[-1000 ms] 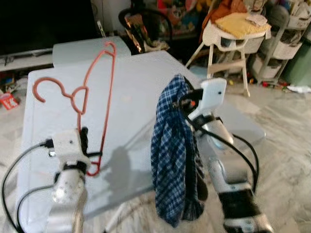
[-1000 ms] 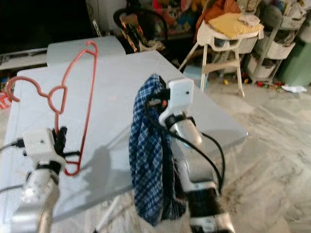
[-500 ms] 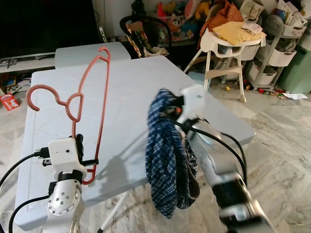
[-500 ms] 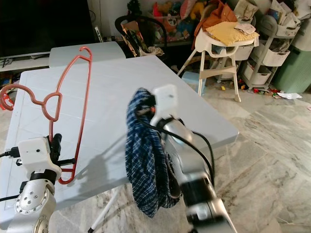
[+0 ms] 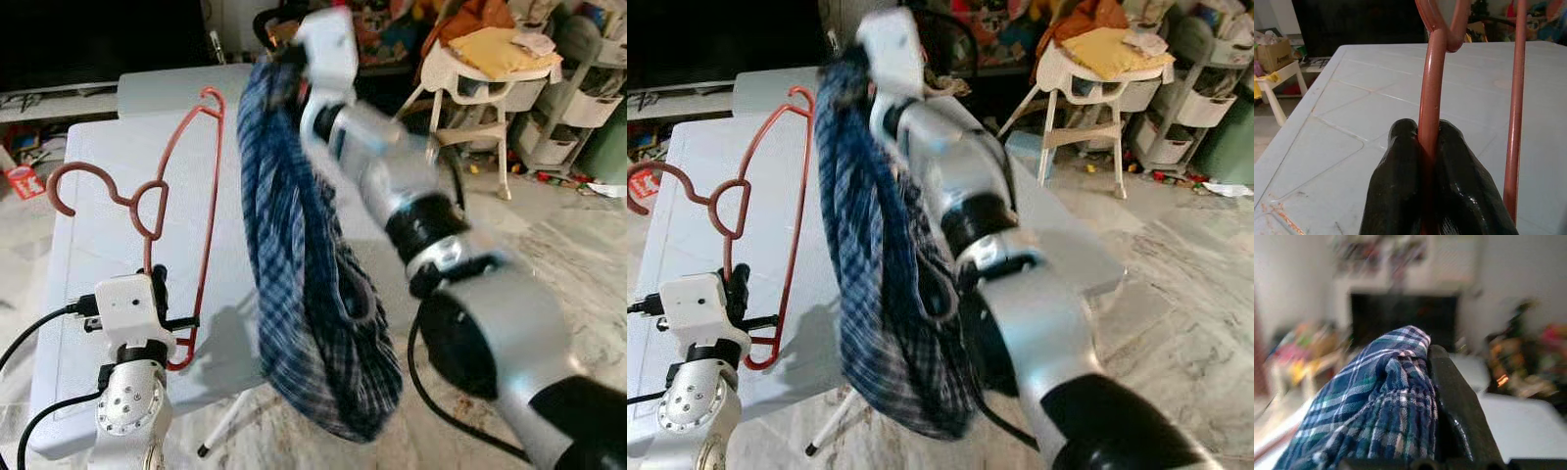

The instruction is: Hang hanger

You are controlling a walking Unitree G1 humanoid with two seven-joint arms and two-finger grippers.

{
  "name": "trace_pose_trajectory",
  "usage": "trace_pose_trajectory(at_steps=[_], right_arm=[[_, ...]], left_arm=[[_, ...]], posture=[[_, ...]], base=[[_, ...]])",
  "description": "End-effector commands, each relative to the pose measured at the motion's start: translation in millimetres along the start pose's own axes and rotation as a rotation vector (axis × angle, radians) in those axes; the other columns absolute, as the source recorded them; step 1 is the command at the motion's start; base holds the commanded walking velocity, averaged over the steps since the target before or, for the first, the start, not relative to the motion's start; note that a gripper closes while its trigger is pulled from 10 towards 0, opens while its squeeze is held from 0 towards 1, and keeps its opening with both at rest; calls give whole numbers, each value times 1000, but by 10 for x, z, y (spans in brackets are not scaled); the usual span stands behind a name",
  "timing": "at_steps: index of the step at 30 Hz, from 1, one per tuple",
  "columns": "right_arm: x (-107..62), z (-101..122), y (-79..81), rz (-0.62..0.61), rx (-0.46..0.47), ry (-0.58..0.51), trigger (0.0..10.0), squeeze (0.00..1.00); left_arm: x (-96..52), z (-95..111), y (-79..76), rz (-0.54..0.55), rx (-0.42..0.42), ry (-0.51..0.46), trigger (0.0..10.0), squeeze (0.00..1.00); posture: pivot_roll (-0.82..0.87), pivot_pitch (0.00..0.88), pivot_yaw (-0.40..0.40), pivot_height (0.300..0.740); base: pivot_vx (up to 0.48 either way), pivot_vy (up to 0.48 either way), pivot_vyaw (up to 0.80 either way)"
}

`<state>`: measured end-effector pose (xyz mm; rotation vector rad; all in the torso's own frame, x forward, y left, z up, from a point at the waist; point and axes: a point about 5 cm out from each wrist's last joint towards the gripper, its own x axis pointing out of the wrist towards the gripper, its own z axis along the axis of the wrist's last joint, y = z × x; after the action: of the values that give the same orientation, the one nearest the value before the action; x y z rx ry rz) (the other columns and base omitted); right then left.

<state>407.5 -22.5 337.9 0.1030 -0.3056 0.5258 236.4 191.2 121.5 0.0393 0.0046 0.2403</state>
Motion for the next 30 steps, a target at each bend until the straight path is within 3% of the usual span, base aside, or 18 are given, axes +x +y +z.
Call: trace_pose_trajectory(at_steps=[1,3,6,8,10,11,12,14,15,17,18,20,26,27,28,30], right_arm=[[2,473,-224,-132,36,-211,10000,0],[-21,599,-316,-171,65,-271,10000,0],[-34,511,-343,-162,99,-250,10000,0],[-71,175,-305,-119,94,-163,10000,0],[-97,35,-287,-101,89,-129,10000,0],[-158,-229,-249,-66,73,-59,10000,0],[-158,-229,-249,-66,73,-59,10000,0],[-364,-778,-158,44,56,71,10000,0],[-364,-778,-158,44,56,71,10000,0],[-545,-1130,-102,145,72,198,10000,0],[-545,-1130,-102,145,72,198,10000,0],[-765,-1455,-66,250,40,339,10000,0],[-1229,-1951,-100,381,-77,605,10000,0],[-1255,-1978,-103,384,-78,624,10000,914],[-1272,-1996,-106,379,-65,640,10000,1000],[-1316,-2038,-88,405,-43,679,10000,1000]], left_arm=[[-27,-146,13,8,22,83,10000,0],[-29,-144,15,7,22,83,10000,0],[-37,-151,1,5,21,85,10000,0],[-40,-151,-14,3,20,86,10000,0],[-39,-153,-14,3,19,87,10000,0],[-36,-152,-10,4,18,86,10000,0],[-36,-152,-10,4,18,86,10000,0],[-23,-147,-12,2,18,85,10000,0],[-23,-147,-12,2,18,85,10000,0],[-10,-144,-15,-2,19,84,10000,0],[-10,-144,-15,-2,19,84,10000,0],[10,-142,-25,-9,19,83,10000,0],[73,-131,-82,-39,17,77,10000,0],[80,-128,-87,-42,17,76,10000,0],[87,-124,-92,-46,16,74,10000,0],[101,-121,-96,-50,16,73,10000,0]], posture=[[120,0,-43,740],[120,0,-43,740],[121,0,-43,740],[123,0,-45,740],[124,0,-46,740],[123,0,-45,740],[123,0,-45,740],[119,0,-39,740],[119,0,-39,740],[113,0,-33,740],[113,0,-33,740],[101,0,-24,740],[80,0,-7,740],[76,0,-5,740],[75,0,-4,740],[70,0,1,740]], base=[[0,0,0],[0,0,0],[0,0,0],[0,0,0],[0,0,0],[0,0,0],[0,0,0],[0,0,0],[0,0,0],[0,0,0],[0,0,0],[0,0,0],[0,0,0],[0,0,0],[0,0,0],[0,0,0]])
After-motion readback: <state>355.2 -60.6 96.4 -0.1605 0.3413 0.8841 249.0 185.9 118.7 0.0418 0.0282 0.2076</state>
